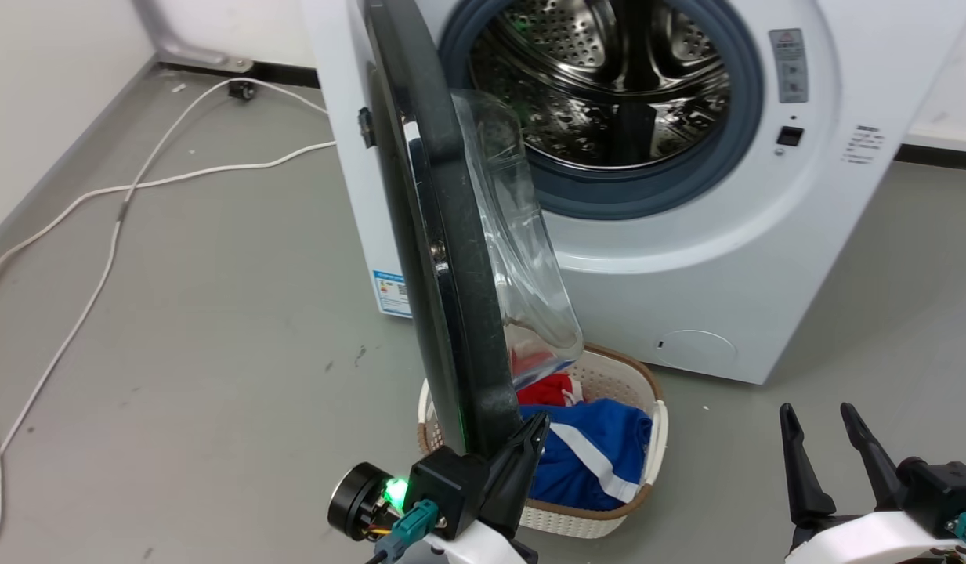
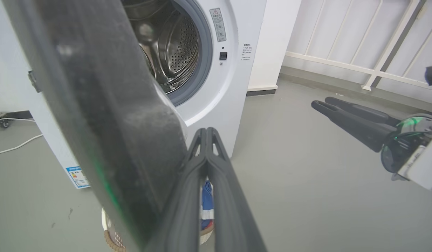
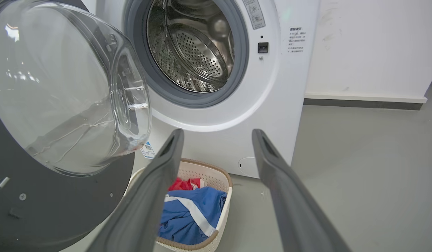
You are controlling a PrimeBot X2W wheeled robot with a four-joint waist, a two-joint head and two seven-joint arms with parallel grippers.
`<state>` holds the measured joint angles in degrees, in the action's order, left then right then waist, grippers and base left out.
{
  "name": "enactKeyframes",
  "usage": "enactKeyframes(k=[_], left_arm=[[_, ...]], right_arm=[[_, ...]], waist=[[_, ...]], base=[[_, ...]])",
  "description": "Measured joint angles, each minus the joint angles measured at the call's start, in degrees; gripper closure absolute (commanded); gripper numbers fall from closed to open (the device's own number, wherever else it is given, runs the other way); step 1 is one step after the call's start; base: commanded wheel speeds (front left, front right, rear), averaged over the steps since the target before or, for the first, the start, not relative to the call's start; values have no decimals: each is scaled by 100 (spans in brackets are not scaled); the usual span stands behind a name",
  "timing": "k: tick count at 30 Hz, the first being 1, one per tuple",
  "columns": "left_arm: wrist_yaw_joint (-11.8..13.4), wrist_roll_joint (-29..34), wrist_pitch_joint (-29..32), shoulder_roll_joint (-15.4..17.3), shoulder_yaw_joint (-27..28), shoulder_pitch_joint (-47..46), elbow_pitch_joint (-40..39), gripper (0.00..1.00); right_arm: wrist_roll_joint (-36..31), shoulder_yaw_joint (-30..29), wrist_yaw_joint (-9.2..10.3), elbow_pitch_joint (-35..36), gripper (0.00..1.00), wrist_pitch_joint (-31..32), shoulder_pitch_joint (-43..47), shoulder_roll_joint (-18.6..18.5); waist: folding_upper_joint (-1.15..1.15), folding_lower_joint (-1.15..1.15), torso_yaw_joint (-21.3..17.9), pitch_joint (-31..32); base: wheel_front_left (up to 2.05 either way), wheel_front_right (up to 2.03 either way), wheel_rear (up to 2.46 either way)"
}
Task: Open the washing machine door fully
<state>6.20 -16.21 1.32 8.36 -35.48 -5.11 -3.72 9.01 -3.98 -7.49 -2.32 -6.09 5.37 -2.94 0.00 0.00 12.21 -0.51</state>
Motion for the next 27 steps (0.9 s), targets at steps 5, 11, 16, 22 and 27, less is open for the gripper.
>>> enactKeyframes(k=[5,11,16,22,27], left_arm=[[165,33,-62,65,90,120,-155,100],[318,9,-141,171,275,197,-215,100],[474,-192,-247,172,556,293,-229,100],[490,-503,-303,409,1084,252,-43,100],[499,-804,-402,609,1606,152,182,100]], right_arm=[[-15,-76,0,52,0,-19,7,0],[-14,-70,0,67,0,7,-10,1],[-18,-65,0,97,0,9,-18,1],[-86,-37,-1,168,0,36,-61,2],[-107,11,0,231,0,67,-87,2]], waist=[[0,0,308,-34],[0,0,676,-66],[0,0,936,-78],[0,0,1123,-120],[0,0,1097,-159]], base=[[0,0,0],[0,0,0],[0,0,0],[0,0,0],[0,0,0]])
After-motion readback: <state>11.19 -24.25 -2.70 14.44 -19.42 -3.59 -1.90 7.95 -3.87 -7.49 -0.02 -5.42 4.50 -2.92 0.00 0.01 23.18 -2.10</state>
